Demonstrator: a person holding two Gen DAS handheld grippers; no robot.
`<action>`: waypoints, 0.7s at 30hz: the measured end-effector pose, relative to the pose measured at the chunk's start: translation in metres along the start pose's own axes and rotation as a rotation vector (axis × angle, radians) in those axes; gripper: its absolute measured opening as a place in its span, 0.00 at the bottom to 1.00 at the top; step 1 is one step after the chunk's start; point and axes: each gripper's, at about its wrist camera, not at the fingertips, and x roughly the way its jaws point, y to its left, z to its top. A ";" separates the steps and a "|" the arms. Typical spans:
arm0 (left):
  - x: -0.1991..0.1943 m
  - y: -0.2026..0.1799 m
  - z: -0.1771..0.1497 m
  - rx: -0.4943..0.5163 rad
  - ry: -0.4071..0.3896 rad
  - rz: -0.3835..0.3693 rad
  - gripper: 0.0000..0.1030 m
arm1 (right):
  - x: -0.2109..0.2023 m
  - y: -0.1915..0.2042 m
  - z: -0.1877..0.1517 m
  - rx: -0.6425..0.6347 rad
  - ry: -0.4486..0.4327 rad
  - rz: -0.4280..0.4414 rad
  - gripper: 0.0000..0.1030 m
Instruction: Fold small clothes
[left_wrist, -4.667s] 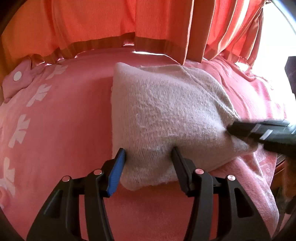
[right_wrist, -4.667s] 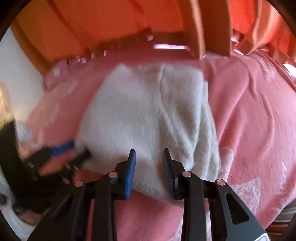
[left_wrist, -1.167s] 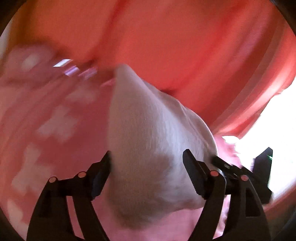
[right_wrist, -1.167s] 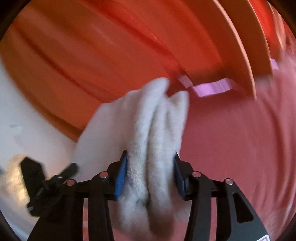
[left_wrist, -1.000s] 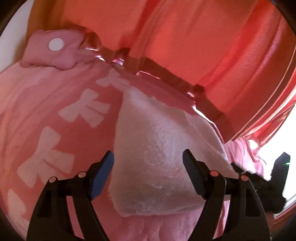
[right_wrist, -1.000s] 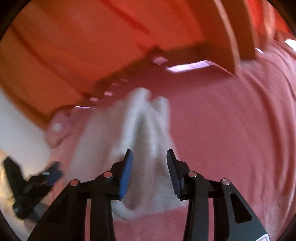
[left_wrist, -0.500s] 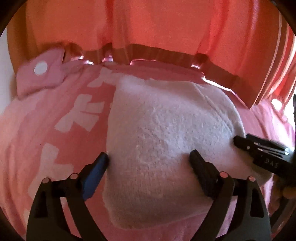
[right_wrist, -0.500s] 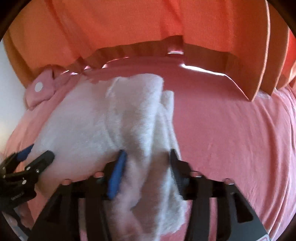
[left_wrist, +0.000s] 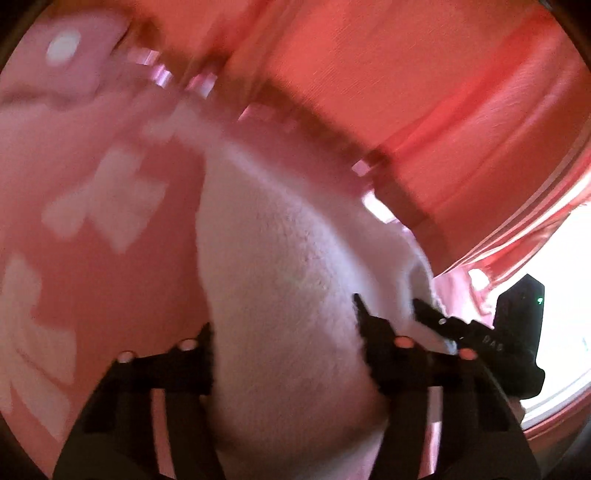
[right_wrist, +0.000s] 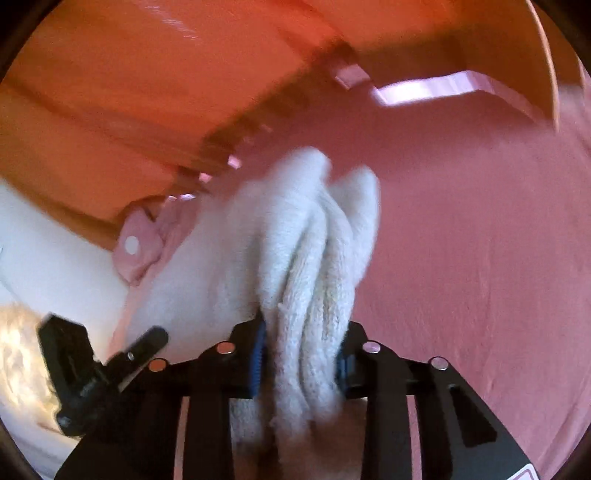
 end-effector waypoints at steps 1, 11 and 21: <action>-0.008 -0.005 0.005 0.018 -0.040 -0.017 0.48 | -0.008 0.010 0.002 -0.022 -0.036 0.013 0.25; -0.001 0.010 -0.006 0.076 0.018 0.247 0.57 | 0.004 0.004 -0.013 -0.117 0.031 -0.257 0.32; -0.019 -0.014 -0.033 0.235 0.033 0.404 0.72 | 0.015 0.048 -0.070 -0.444 0.115 -0.498 0.33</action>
